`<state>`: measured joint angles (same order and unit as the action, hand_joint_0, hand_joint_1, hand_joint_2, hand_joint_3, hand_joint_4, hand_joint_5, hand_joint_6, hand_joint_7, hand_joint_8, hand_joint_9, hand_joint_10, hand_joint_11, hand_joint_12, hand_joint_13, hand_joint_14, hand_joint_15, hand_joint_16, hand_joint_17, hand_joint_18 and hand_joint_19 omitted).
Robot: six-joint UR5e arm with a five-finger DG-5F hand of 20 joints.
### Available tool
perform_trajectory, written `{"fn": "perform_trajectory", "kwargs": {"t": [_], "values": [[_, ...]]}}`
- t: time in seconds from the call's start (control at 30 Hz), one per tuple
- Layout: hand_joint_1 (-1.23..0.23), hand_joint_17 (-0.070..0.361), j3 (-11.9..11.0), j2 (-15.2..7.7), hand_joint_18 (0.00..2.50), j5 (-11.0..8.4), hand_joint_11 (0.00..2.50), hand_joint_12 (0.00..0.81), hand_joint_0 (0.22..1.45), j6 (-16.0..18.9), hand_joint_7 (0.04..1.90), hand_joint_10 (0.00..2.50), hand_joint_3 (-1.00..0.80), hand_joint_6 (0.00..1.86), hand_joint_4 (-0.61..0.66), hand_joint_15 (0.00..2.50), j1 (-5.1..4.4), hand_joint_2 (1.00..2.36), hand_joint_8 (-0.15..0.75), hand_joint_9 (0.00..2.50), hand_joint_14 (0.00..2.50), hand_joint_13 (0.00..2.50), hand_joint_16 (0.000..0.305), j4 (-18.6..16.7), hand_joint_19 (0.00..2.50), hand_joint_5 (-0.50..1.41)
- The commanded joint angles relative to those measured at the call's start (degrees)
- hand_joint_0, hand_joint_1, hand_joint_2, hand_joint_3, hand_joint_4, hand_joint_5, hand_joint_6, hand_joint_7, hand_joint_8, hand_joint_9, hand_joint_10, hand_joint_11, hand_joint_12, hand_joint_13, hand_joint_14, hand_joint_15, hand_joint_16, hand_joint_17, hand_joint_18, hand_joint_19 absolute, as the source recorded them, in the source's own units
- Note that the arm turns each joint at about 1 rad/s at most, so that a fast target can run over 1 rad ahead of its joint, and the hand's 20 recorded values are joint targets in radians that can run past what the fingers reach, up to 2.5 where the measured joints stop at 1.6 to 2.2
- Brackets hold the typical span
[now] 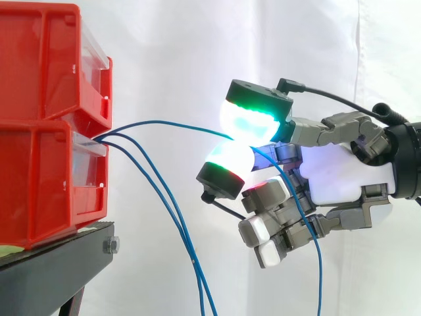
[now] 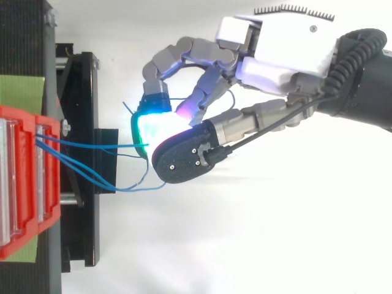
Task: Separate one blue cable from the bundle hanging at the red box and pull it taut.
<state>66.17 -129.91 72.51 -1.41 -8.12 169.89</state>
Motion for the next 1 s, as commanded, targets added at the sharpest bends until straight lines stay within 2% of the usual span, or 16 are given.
{"fn": "perform_trajectory", "kwargs": {"t": [0.0, 0.97], "values": [[-0.77, 0.102, 0.02, 0.01, 0.74, 0.0, 1.22, 0.359, 0.77, 0.0, 1.26, 0.01, -0.27, 1.0, -0.07, 0.84, -0.05, 1.01, 0.325, 1.14, 0.02, 0.93, 0.045, 0.0, 0.78, -0.18], [-0.77, 0.101, 0.1, 0.01, 0.73, 0.0, 1.23, 0.355, 0.77, 0.0, 1.27, 0.01, -0.27, 1.0, -0.07, 0.84, 0.04, 1.01, 0.3, 1.13, 0.03, 0.92, 0.045, 0.0, 0.78, -0.18]]}}
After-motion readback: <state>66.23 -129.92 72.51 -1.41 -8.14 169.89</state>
